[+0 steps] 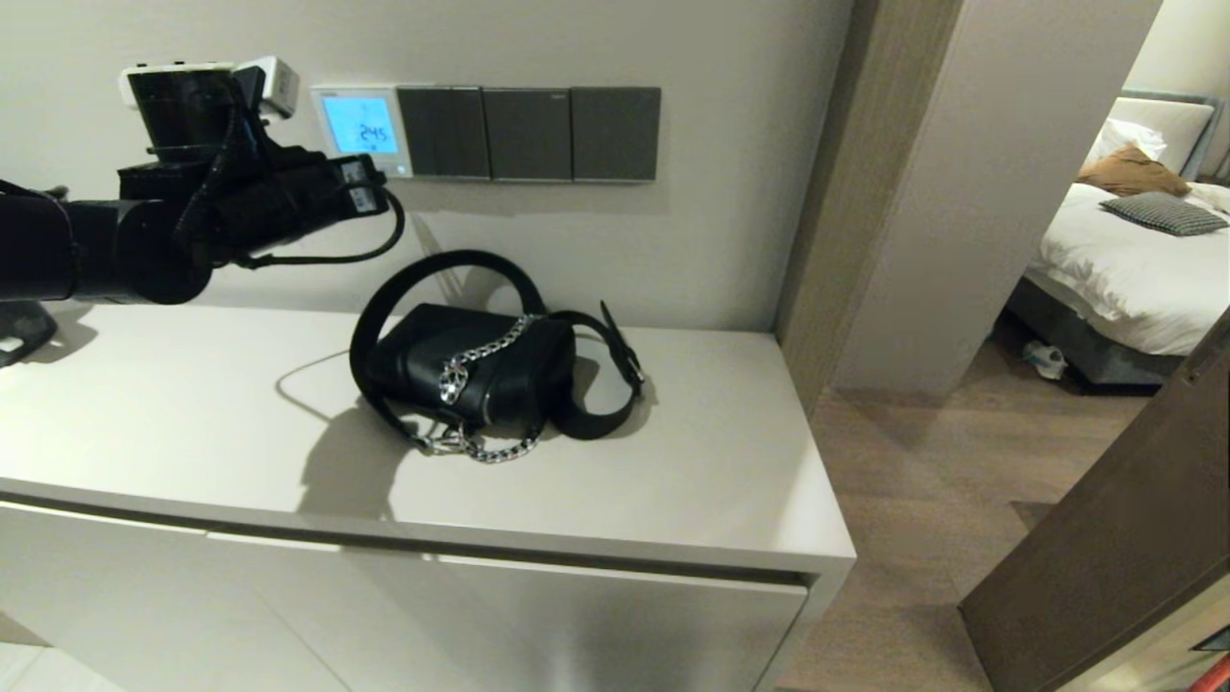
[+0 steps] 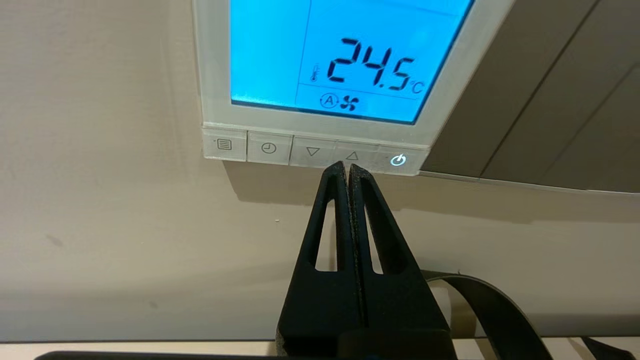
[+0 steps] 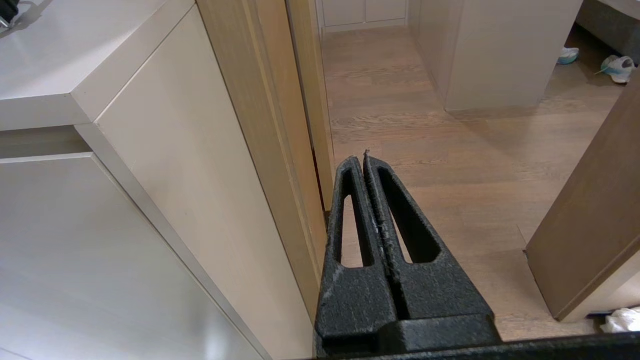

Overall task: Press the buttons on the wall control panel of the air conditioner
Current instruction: Press the temperature increase button

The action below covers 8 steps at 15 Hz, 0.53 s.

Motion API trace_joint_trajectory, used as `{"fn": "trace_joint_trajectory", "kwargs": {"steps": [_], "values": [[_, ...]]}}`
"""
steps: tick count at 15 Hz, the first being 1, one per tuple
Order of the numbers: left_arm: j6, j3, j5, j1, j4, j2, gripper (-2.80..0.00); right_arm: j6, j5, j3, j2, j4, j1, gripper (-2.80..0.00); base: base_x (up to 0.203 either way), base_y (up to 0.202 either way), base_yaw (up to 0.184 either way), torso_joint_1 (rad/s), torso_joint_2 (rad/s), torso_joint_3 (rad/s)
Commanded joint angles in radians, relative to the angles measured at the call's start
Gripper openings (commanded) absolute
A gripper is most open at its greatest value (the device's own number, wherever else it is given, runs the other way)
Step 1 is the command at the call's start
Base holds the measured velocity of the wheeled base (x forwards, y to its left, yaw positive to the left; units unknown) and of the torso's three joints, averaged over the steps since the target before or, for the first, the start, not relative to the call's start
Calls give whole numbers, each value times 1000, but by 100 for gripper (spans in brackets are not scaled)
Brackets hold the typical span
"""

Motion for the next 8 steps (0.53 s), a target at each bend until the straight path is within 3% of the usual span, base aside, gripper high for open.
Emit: {"fn": "trace_joint_trajectory", "kwargs": {"steps": [1,8], "values": [[0,5,-1,0,-2,-10,-280,1,0,0,2,1,0,-280,0,0,0,0,0,0],[2,-15,-1,0,4,16,-280,0,1,0,2,1,0,-280,0,0,0,0,0,0]]}}
